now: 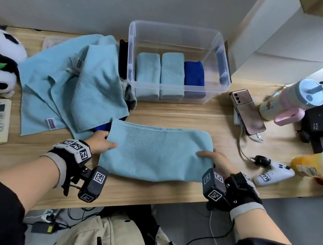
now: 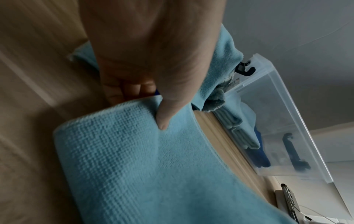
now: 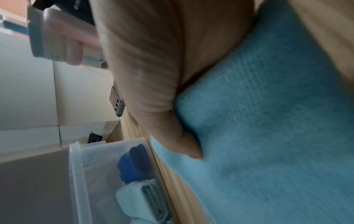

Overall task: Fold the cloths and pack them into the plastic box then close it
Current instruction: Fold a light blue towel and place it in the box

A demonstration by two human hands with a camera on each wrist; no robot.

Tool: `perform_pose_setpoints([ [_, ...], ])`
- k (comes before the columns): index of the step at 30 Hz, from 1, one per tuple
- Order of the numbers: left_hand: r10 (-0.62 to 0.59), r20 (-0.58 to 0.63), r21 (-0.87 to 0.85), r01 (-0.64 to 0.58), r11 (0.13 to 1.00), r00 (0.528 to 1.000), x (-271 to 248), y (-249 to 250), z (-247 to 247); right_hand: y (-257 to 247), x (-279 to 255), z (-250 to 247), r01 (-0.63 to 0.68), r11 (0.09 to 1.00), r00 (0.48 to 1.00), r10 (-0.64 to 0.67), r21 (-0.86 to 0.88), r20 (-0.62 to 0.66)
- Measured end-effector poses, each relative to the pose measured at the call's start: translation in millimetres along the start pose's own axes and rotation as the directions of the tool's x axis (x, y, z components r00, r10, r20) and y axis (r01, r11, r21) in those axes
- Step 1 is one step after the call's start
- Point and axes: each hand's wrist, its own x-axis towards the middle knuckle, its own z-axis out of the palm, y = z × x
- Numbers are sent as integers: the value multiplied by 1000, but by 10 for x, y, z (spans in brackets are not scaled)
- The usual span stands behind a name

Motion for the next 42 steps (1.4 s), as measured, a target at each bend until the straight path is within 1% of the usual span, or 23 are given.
perform_pose_setpoints([
  [2, 11, 15, 33, -12, 999, 1000, -13, -8, -8, 7, 52, 9, 116, 979, 993, -110, 168, -46],
  [3, 14, 18, 43, -14, 999, 1000, -22, -10, -15, 12, 101, 9, 182, 959, 982, -165, 218, -93],
  [4, 12, 14, 59, -13, 998, 1000, -34, -15, -17, 12, 140, 3, 239, 946, 966, -209, 221, -151],
  [6, 12, -28, 124, -9, 992, 1000, -56, -24, -20, 18, 215, -15, 319, 941, 920, -279, 113, -276],
  [7, 23, -88, 166, -8, 986, 996, -68, -28, -24, 29, 240, -26, 331, 943, 898, -304, 35, -319],
  [8, 44, -174, 208, -7, 978, 984, -83, -23, -36, 42, 255, -32, 331, 943, 878, -325, -44, -351],
  [10, 92, -342, 254, -2, 967, 935, -115, 1, -59, 87, 314, -55, 323, 931, 848, -365, -170, -385],
  [11, 114, -381, 247, -17, 969, 917, -121, 21, -60, 106, 341, -60, 319, 922, 837, -383, -219, -392],
  [12, 129, -393, 226, -41, 973, 911, -119, 36, -60, 118, 361, -55, 312, 913, 829, -397, -264, -393],
  [14, 140, -383, 170, -79, 982, 913, -93, 71, -59, 129, 375, -27, 283, 899, 815, -409, -334, -411],
  [17, 122, -373, 113, -86, 990, 920, -24, 84, -61, 98, 403, -9, 240, 891, 785, -412, -386, -463],
  [18, 111, -373, 107, -76, 991, 921, -1, 85, -60, 82, 421, -10, 231, 889, 792, -408, -396, -454],
  [21, 62, -378, 89, -31, 996, 924, 57, 84, -66, 42, 481, -4, 235, 852, 830, -427, -468, -359],
  [25, 54, -397, 116, -8, 993, 916, 96, 59, -85, 27, 518, 15, 264, 817, 856, -444, -513, -266],
  [29, 73, -412, 132, -19, 991, 908, 94, 26, -75, 37, 549, 7, 249, 807, 845, -452, -535, -287],
  [32, 81, -418, 109, -38, 993, 905, 88, 13, -69, 28, 559, 24, 222, 786, 838, -456, -576, -300],
  [37, 130, -423, 91, -101, 991, 897, 107, 20, -64, 1, 576, 61, 198, 813, 831, -436, -548, -346],
  [42, 121, -426, 95, -88, 992, 897, 130, 34, -66, -39, 590, 63, 183, 802, 827, -438, -569, -352],
])
